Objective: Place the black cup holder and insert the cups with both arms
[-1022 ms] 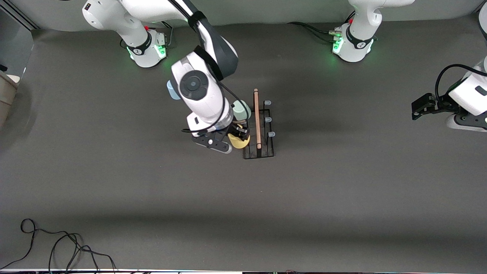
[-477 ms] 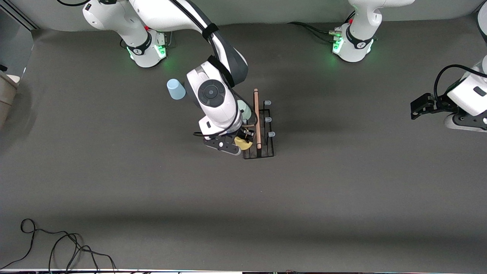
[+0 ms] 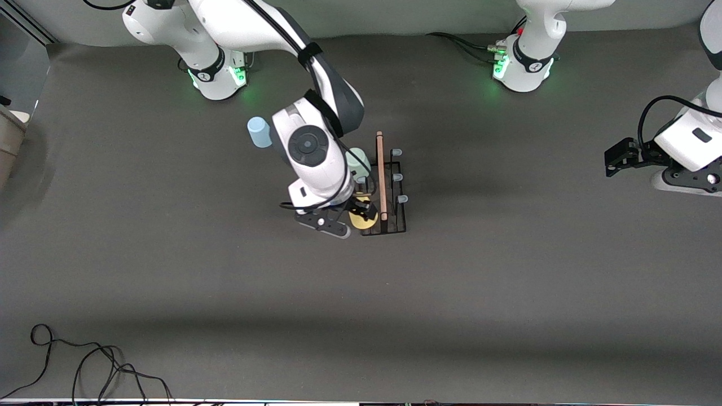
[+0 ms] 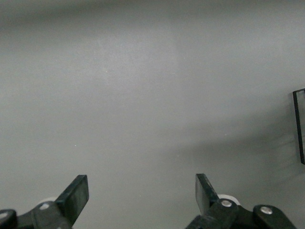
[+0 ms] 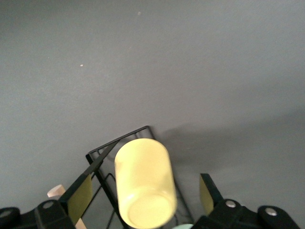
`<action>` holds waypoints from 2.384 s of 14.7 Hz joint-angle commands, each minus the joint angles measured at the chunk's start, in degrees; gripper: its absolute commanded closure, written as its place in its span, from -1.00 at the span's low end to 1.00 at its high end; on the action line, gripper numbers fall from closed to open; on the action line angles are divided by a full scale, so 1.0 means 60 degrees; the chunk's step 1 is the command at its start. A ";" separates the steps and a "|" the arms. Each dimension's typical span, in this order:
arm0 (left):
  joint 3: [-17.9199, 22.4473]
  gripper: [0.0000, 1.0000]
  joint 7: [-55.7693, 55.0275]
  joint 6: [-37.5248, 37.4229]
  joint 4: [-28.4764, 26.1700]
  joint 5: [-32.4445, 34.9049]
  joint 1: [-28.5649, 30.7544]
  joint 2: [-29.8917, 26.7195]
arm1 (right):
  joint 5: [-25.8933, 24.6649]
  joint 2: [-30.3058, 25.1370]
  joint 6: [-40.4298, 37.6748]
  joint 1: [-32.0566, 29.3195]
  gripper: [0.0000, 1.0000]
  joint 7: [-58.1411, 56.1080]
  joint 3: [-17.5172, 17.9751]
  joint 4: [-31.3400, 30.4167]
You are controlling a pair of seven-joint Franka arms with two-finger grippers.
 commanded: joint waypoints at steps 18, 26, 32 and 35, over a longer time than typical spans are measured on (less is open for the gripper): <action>0.0281 -1.00 -0.0069 -0.0244 -0.0030 -0.0224 0.0212 -0.0257 | -0.2933 -0.4421 -0.5774 -0.1448 -0.99 -0.7206 -0.3064 -0.0120; 0.0282 -1.00 -0.0098 -0.0244 -0.0118 -0.0195 0.0212 -0.0360 | -0.3051 -0.5168 -0.4542 -0.1477 -0.99 -0.7192 -0.3094 -0.1234; 0.0267 -1.00 -0.0142 -0.0142 -0.0118 -0.0195 0.0197 -0.0345 | -0.3503 -0.5416 -0.4527 -0.5366 -0.99 -0.7221 0.0825 -0.1292; 0.0267 -1.00 -0.0156 -0.0024 -0.0103 -0.0180 0.0182 -0.0301 | -0.3534 -0.5533 -0.4586 -0.7010 -0.99 -0.7250 0.2410 -0.1307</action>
